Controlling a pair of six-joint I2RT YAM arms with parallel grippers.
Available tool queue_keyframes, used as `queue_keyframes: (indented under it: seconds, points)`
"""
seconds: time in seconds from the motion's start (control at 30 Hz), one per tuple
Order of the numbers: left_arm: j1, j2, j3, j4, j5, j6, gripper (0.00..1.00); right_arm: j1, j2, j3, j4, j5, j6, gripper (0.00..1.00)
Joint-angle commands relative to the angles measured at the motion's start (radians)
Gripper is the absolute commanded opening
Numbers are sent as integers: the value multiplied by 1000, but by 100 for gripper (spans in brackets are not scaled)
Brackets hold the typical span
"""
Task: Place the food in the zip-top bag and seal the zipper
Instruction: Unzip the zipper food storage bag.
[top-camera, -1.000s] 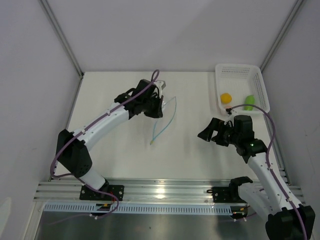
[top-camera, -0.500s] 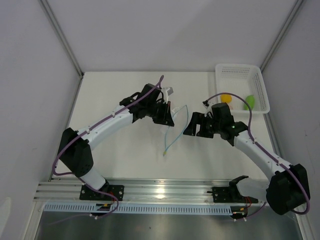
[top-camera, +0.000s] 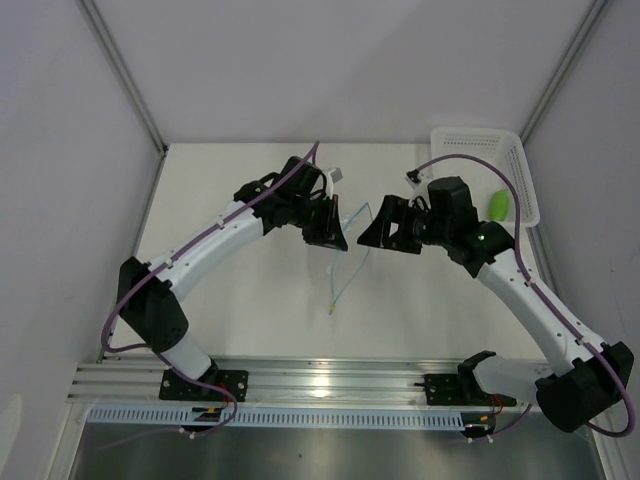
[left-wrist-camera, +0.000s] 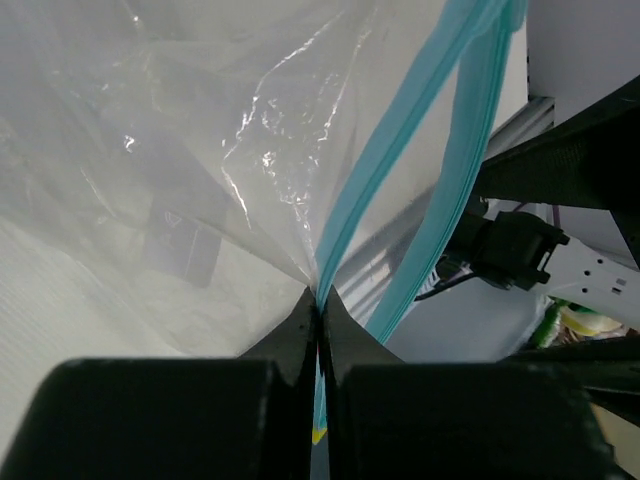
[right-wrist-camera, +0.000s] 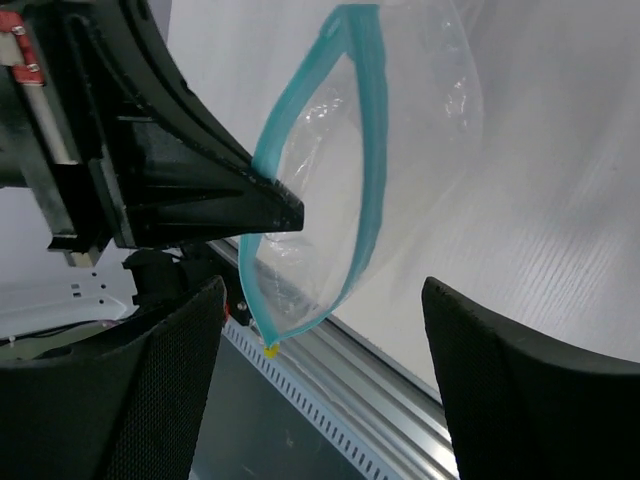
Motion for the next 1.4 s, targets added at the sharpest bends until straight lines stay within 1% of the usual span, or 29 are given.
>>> queue_keyframes:
  seconds: [0.0, 0.03, 0.1, 0.17, 0.3, 0.33, 0.4, 0.43, 0.47, 0.5, 0.53, 0.57, 0.67, 0.77, 0.87, 0.9, 0.97, 1.07, 1.1, 1.37]
  points:
    - [-10, -1, 17, -12, 69, -61, 0, 4, 49, 3, -77, -19, 46, 81]
    - [-11, -4, 6, -5, 74, -66, 1, 3, 57, -3, -63, -25, 52, 80]
    - [-11, -5, 5, -2, 88, -72, 1, 6, 84, -12, -63, -50, 64, 75]
    - [-11, -4, 5, 0, 91, -81, 1, 10, 100, -12, -69, -70, 55, 73]
    - [-11, -10, -9, 28, 100, -99, 1, 18, 114, -29, -85, -45, 15, 71]
    - [-11, -16, -11, 43, 99, -103, 1, 18, 117, -34, -88, -38, 7, 65]
    - [-11, -21, -15, 51, 94, -106, 1, 18, 120, -31, -104, -44, -2, 56]
    - [-13, -22, -17, 43, 93, -106, 1, 18, 121, -29, -104, -54, -3, 46]
    - [-15, -27, -15, 37, 91, -106, 0, 18, 123, -26, -104, -67, -5, 38]
    - [-15, -31, -21, 34, 85, -98, 1, 18, 123, -24, -104, -79, -6, 28]
    - [-19, -36, -26, 32, 77, -92, 0, 18, 126, -18, -106, -94, -6, 4]
    - [-27, -50, -34, 19, 60, -75, 1, 18, 137, -5, -108, -104, -5, 0]
    - [-36, -70, -58, -6, 5, -44, 1, 20, 161, 17, -106, -160, -2, 0]
    - [-42, -100, -86, -17, -41, -29, 8, 21, 174, 29, -106, -153, 0, 0]
    - [-47, -134, -124, -12, -56, -21, 12, 23, 164, 23, -85, -169, 6, 0]
    - [-50, -140, -138, -8, -59, -21, 18, 23, 164, 26, -86, -173, 1, 0]
    - [-59, -156, -155, -2, -59, -20, 24, 23, 167, 38, -103, -168, -8, 0]
    - [-70, -168, -184, 12, -52, -26, 38, 23, 180, 45, -111, -173, -16, 0]
    - [-73, -170, -187, 18, -43, -27, 40, 23, 181, 43, -108, -185, -13, 0]
    - [-97, -171, -172, 0, -55, -18, 41, 29, 210, 51, -94, -200, -9, 0]
